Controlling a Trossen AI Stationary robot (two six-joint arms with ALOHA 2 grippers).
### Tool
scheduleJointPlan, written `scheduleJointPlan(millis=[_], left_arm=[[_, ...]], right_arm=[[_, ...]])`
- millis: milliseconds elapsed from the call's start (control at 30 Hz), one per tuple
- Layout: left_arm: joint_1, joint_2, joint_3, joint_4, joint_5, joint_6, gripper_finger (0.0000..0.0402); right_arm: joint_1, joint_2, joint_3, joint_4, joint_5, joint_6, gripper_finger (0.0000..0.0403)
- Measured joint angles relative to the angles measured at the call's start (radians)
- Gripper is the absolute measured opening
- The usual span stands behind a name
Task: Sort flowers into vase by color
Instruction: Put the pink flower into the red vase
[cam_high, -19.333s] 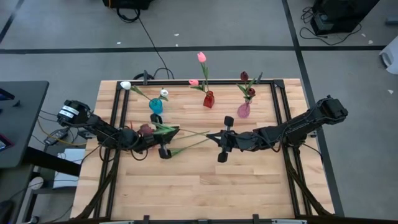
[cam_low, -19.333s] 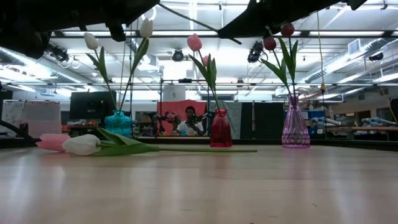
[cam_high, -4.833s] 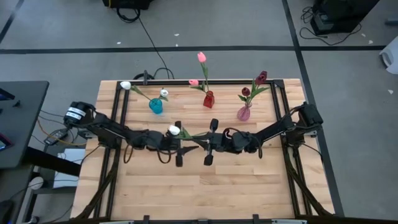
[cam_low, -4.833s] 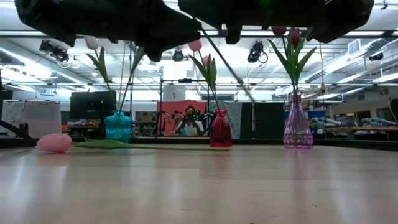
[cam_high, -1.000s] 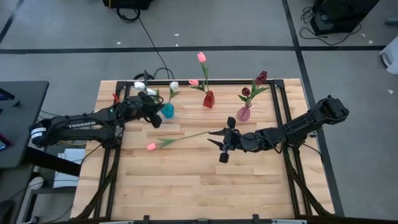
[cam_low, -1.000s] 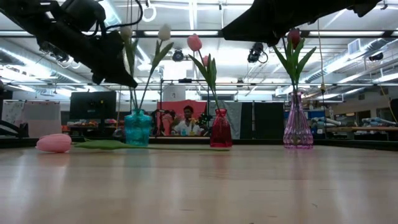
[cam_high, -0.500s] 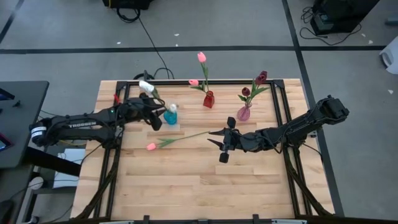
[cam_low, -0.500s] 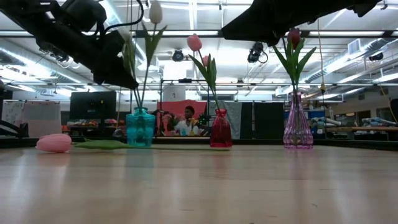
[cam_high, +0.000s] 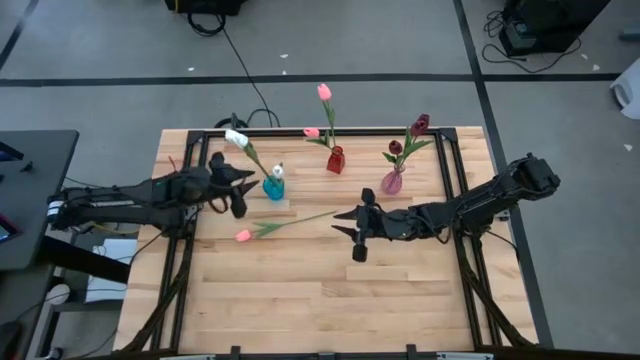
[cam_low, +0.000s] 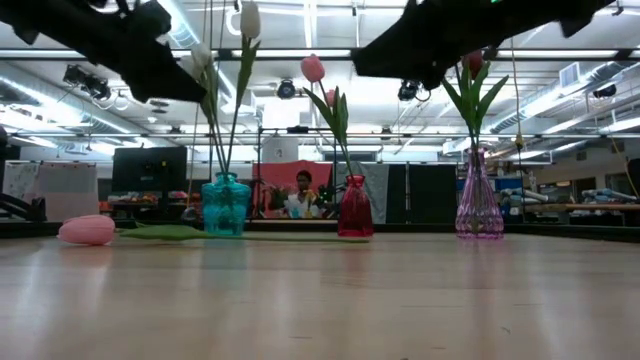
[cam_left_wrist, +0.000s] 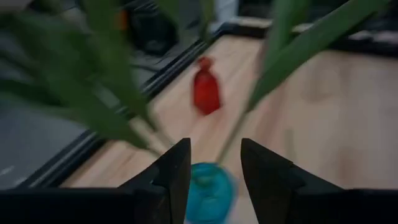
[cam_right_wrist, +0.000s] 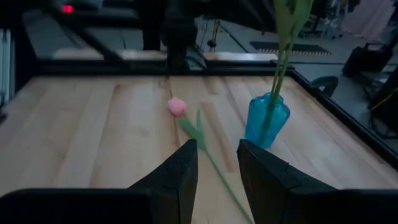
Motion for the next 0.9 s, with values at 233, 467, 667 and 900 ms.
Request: scheduleJointPlan(millis=[233,467,667,900], left_arm=[[-0.179,-0.013,0.000,0.003,-0.022,-0.011,0.0144],[-0.393,0.012,0.000,0.008,0.013,0.032,0.0144],[-0.500,0.012,0.000,-0.022,0.070,-0.072,0.0144],[-0.552,0.012,0.000,-0.024,0.094,-0.107,0.0144]], right_arm=[[-0.078,0.215,0.089,0.133,-0.130,0.035,0.0124],[-0.120,0.510,0.333,-0.006,-0.168,-0.057,0.0118],[-0.161,0.650,0.492,-0.177,-0.161,-0.147,0.0118],[-0.217,0.718,0.545,-0.224,-0.220,-0.180,0.0118]])
